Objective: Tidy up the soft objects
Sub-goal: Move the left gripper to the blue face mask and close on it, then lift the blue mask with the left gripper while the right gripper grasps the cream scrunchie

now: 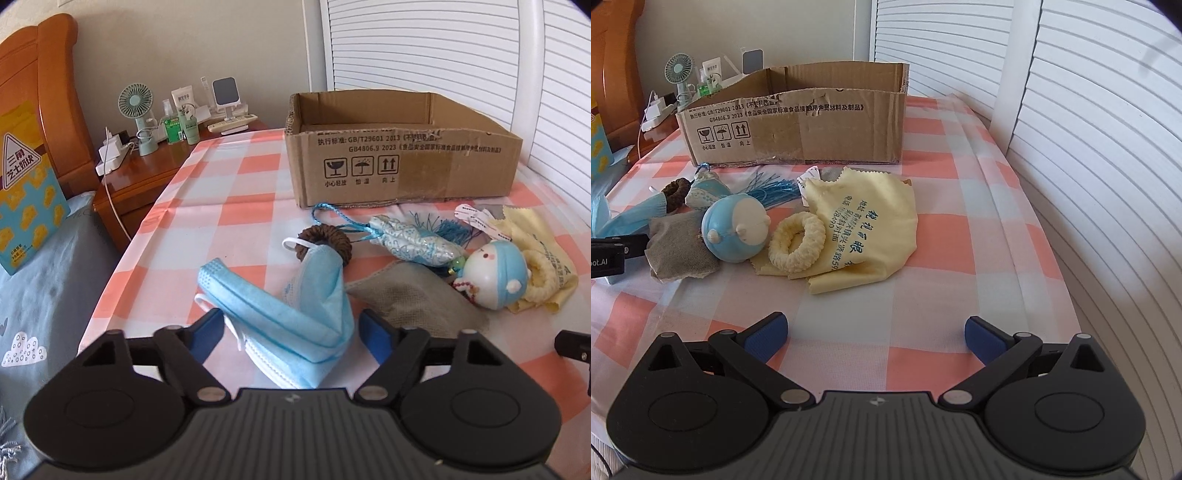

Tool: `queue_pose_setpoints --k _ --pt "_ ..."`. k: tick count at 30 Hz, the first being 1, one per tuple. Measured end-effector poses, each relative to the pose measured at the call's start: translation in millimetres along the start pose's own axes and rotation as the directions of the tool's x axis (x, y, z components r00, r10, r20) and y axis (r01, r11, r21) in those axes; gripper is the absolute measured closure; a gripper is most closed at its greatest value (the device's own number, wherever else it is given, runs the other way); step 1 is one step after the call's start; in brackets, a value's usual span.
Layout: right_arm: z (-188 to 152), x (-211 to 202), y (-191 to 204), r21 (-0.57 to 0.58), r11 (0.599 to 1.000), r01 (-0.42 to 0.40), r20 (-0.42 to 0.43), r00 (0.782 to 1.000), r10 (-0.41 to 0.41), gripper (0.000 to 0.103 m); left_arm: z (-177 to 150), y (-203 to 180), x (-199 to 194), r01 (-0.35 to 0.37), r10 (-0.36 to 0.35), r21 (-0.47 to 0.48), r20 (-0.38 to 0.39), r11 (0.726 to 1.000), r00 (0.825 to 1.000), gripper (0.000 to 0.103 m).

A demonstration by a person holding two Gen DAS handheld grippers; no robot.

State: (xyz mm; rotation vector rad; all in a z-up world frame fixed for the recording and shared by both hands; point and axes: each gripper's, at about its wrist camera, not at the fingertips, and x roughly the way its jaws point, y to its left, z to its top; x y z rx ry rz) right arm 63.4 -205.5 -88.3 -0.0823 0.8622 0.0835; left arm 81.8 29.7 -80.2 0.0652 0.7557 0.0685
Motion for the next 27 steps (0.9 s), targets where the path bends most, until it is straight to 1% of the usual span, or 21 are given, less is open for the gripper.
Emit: queue_pose_setpoints --k 1,3,6,11,16,18,20,22,24,25,26,27 --pt "0 0 0 -0.001 1.0 -0.001 0.001 1.0 0.001 0.0 0 2 1 0.005 -0.005 -0.005 -0.005 1.0 1.0 0.04" --pt "0 1 0 -0.004 1.0 -0.001 0.003 1.0 0.001 0.0 0 7 3 0.02 -0.02 -0.019 -0.015 1.0 1.0 0.054" --pt "1 1 1 -0.011 1.0 -0.001 0.006 1.0 0.001 0.0 -1 14 3 0.034 -0.035 -0.038 -0.023 0.999 0.999 0.061" --pt "5 -1 0 -0.013 1.0 0.0 0.025 1.0 0.0 0.0 1 22 0 0.039 -0.04 -0.046 -0.014 0.998 0.999 0.062" --pt "14 -11 -2 0.005 1.0 -0.013 0.094 0.995 0.013 0.0 2 25 0 0.053 -0.053 -0.048 -0.009 0.997 0.999 0.062" --pt "18 -14 0 -0.013 1.0 -0.014 0.117 0.993 0.016 0.006 2 24 0 0.059 -0.059 -0.047 -0.01 0.997 0.998 0.062" --pt "21 -16 5 -0.043 0.999 -0.025 0.138 0.99 0.03 0.018 2 25 2 0.066 -0.067 -0.046 -0.014 0.997 0.998 0.062" --pt "23 -17 11 -0.069 0.997 -0.047 0.146 0.988 0.057 0.022 2 25 2 0.071 -0.072 -0.044 -0.016 0.996 0.997 0.062" --pt "23 -17 18 -0.103 0.992 -0.066 0.157 0.984 0.082 0.028 2 25 3 0.074 -0.075 -0.042 -0.016 0.996 0.997 0.062" --pt "24 -16 23 -0.126 0.989 -0.076 0.153 0.984 0.095 0.033 3 25 3 0.076 -0.077 -0.041 -0.017 0.996 0.997 0.062" --pt "24 -14 27 -0.145 0.986 -0.08 0.148 0.984 0.102 0.041 3 24 4 0.077 -0.077 -0.04 -0.017 0.996 0.997 0.062" --pt "25 -12 31 -0.164 0.983 -0.082 0.145 0.984 0.106 0.046 3 24 4 0.076 -0.077 -0.04 -0.017 0.996 0.997 0.062"
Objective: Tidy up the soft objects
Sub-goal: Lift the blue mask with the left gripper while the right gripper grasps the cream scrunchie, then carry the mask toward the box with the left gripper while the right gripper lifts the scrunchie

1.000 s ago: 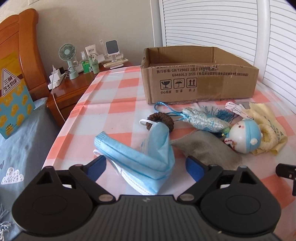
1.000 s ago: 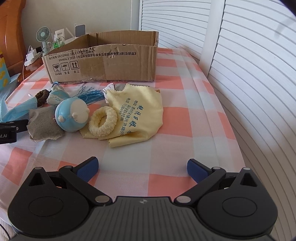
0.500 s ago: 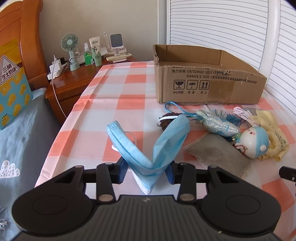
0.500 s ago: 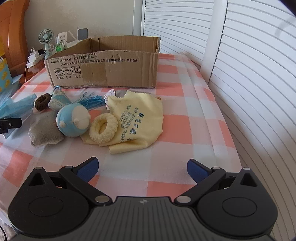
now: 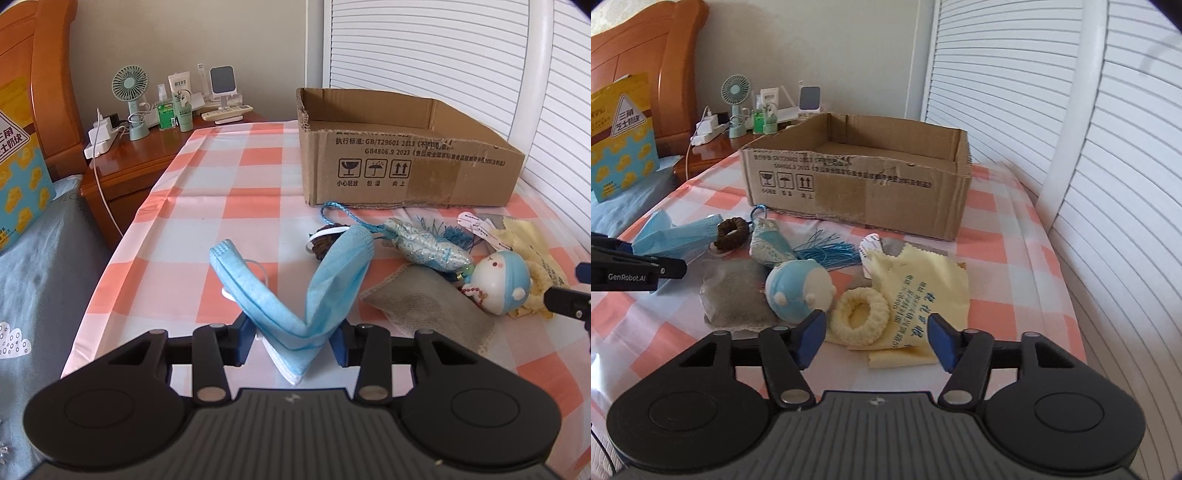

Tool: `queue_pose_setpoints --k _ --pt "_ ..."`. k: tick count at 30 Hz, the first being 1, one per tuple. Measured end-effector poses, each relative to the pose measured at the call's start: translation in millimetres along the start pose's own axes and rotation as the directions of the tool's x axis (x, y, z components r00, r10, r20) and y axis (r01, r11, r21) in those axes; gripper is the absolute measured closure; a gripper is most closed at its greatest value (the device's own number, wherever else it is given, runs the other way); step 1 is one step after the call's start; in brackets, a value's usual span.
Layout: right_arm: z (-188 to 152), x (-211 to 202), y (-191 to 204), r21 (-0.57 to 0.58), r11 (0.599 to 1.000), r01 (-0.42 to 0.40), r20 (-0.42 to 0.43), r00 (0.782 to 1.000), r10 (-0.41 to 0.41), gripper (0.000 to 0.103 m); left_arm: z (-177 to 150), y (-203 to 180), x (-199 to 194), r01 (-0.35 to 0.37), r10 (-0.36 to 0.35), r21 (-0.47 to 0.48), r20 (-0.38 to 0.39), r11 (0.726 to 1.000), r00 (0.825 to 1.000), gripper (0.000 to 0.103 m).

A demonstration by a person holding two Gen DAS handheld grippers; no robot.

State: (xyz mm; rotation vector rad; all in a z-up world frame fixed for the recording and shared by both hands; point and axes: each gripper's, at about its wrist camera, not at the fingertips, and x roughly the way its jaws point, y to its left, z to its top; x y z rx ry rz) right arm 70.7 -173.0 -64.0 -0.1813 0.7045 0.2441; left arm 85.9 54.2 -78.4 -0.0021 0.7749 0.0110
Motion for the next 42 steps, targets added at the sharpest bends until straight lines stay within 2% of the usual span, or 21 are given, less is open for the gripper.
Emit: queue_pose_setpoints --k 1,9,11,13,17,22,25,30,34,36,37,38,39,42 --pt "1 3 5 -0.024 1.0 -0.001 -0.005 1.0 0.0 0.051 0 0 0 0.001 -0.001 0.0 0.0 1.0 1.0 0.062" --pt "-1 18 18 -0.111 0.993 0.031 -0.019 0.999 -0.034 0.053 1 1 3 -0.001 0.001 -0.01 -0.004 1.0 1.0 0.062" --pt "-2 19 18 -0.118 0.992 0.033 -0.023 0.999 -0.036 0.067 2 2 4 0.007 -0.007 -0.018 -0.006 1.0 1.0 0.063" --pt "-3 15 17 -0.111 0.994 0.022 -0.015 1.0 -0.023 0.069 3 3 3 0.014 -0.014 -0.021 0.002 1.0 1.0 0.069" --pt "-2 6 16 -0.109 0.994 0.027 0.001 1.0 -0.027 0.069 4 4 -2 0.02 -0.02 -0.015 0.015 1.0 1.0 0.075" --pt "-4 -11 14 -0.107 0.994 0.031 0.009 1.0 -0.03 0.069 4 6 -15 0.045 -0.045 0.012 0.029 0.999 0.999 0.075" --pt "-8 -24 14 -0.108 0.994 0.027 0.006 1.0 -0.027 0.069 2 8 -27 0.082 -0.083 0.044 0.036 0.996 0.996 0.075" --pt "-21 -35 12 -0.091 0.996 0.002 -0.037 0.999 -0.005 0.069 -10 9 -39 0.173 -0.175 0.101 0.013 0.98 0.984 0.075" --pt "-32 -34 10 -0.064 0.998 -0.015 -0.077 0.997 0.01 0.068 -25 12 -33 0.169 -0.169 0.073 -0.012 0.983 0.986 0.073" --pt "-36 -34 9 -0.054 0.998 -0.023 -0.083 0.996 0.019 0.067 -31 15 -27 0.178 -0.177 0.036 -0.032 0.983 0.984 0.062" --pt "-37 -33 9 -0.051 0.998 -0.024 -0.085 0.996 0.02 0.065 -35 16 -28 0.186 -0.186 0.028 -0.009 0.982 0.983 0.054" --pt "-37 -32 9 -0.048 0.999 -0.024 -0.087 0.996 0.02 0.064 -37 17 -29 0.192 -0.192 0.022 0.009 0.981 0.981 0.032" --pt "-38 -32 8 -0.044 0.999 -0.025 -0.086 0.996 0.021 0.064 -38 16 -29 0.187 -0.187 0.012 0.011 0.982 0.982 0.016" --pt "-39 -32 7 -0.029 0.999 -0.031 -0.084 0.996 0.029 0.059 -41 15 -26 0.145 -0.145 -0.009 0.016 0.989 0.989 0.013"
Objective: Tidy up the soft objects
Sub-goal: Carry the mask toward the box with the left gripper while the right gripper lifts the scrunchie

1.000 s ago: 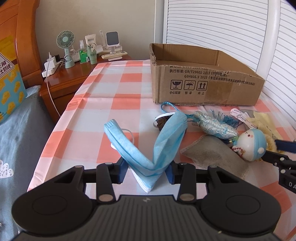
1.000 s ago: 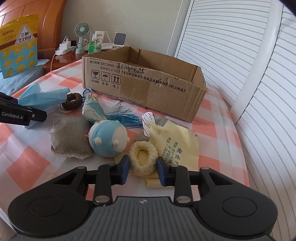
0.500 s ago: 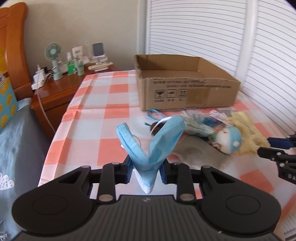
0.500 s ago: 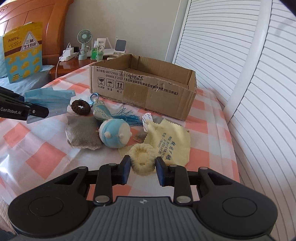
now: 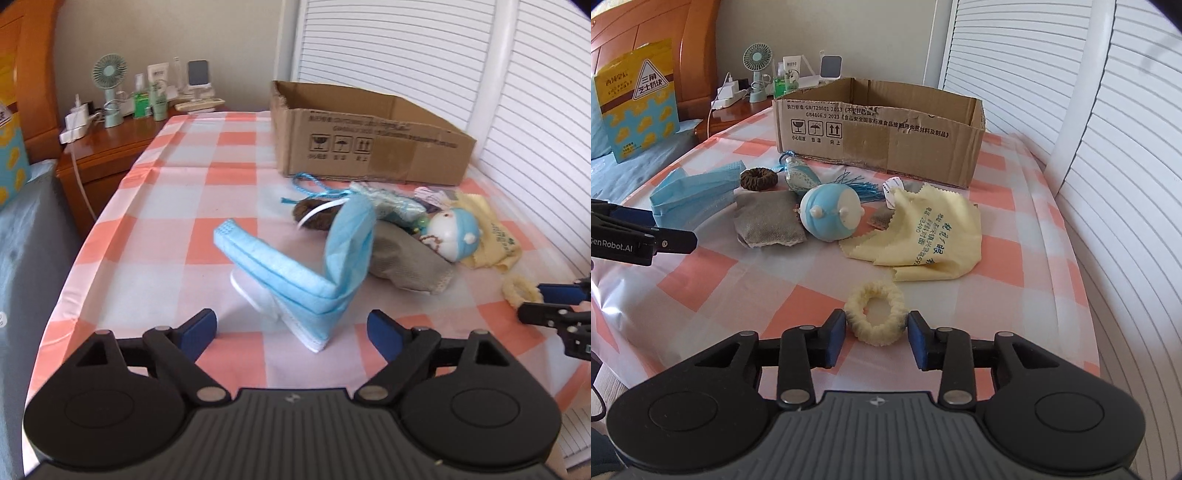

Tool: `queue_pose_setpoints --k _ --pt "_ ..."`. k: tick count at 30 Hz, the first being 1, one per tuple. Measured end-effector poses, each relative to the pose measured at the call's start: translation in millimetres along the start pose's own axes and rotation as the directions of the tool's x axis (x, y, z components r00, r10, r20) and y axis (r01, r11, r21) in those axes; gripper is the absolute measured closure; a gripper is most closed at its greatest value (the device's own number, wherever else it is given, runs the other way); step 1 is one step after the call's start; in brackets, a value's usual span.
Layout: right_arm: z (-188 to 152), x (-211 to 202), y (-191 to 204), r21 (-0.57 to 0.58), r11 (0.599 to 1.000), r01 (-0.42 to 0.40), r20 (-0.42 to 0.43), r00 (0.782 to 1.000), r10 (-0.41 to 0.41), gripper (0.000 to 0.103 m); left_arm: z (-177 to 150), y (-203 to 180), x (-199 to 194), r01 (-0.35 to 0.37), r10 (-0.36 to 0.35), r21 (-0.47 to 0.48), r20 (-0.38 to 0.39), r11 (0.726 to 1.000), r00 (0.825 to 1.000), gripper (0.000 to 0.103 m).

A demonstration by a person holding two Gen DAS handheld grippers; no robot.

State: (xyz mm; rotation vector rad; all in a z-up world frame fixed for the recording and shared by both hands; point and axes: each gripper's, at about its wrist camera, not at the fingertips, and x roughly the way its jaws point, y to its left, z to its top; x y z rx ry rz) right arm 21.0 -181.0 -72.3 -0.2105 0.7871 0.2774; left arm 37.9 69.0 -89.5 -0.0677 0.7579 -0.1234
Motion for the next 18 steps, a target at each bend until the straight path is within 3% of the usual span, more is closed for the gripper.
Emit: queue_pose_setpoints --k 2,8,18 --pt "-1 1 -2 0.005 1.0 0.0 0.006 1.0 0.0 0.044 -2 -1 0 0.005 -0.006 0.016 0.008 1.0 1.0 0.007" --pt "-7 4 -3 0.001 1.0 -0.018 0.029 0.999 0.017 0.024 -3 -13 6 -0.055 0.056 0.065 -0.015 0.996 0.998 0.002" --pt "-12 8 -1 0.006 1.0 -0.025 0.062 0.998 0.025 0.009 9 -16 -2 -0.056 0.055 0.025 0.049 0.998 0.997 0.005"
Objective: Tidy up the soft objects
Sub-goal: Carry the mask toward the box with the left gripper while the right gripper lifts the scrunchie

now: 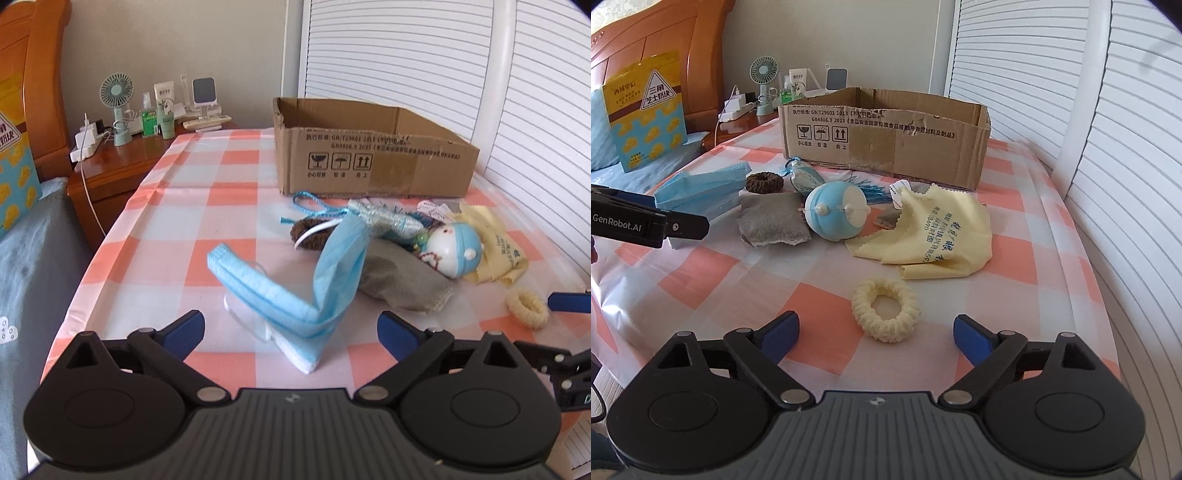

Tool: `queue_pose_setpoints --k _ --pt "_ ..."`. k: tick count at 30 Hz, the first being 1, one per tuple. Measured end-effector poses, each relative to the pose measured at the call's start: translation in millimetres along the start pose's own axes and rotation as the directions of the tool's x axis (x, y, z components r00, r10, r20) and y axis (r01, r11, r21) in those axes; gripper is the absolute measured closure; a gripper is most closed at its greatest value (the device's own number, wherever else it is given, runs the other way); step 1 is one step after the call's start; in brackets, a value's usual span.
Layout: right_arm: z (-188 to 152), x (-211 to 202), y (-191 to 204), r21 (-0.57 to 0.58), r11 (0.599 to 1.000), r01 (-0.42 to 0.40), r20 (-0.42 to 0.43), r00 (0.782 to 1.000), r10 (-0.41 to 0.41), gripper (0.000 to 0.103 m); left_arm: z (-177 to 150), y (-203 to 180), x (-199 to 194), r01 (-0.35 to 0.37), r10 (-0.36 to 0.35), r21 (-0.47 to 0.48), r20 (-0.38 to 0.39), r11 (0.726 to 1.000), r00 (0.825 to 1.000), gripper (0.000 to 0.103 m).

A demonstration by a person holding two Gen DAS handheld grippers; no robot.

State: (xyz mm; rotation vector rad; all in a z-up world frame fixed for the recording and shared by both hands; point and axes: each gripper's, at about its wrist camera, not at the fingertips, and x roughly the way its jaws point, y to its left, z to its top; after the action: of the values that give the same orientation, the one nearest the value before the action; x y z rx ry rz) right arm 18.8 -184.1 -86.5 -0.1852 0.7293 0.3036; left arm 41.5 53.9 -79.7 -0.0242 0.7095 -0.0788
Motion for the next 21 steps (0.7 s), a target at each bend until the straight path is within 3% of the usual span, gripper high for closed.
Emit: queue_pose_setpoints --k 4,12,18,21 --pt "0 1 0 -0.002 1.0 -0.001 0.004 1.0 0.001 0.008 6 -9 6 -0.013 0.013 0.021 0.021 1.0 1.0 0.011" --pt "4 4 3 -0.026 1.0 -0.009 0.011 1.0 0.01 0.013 10 -4 19 -0.006 0.006 -0.035 -0.007 0.999 1.0 0.047" --pt "11 7 5 -0.044 0.999 -0.016 0.014 1.0 0.016 0.036 10 5 15 0.001 -0.001 -0.058 0.002 0.998 1.0 0.064" --pt "12 7 4 -0.037 0.999 -0.004 0.011 1.0 0.004 0.054 12 7 13 0.001 0.0 -0.046 0.009 0.999 1.0 0.068"
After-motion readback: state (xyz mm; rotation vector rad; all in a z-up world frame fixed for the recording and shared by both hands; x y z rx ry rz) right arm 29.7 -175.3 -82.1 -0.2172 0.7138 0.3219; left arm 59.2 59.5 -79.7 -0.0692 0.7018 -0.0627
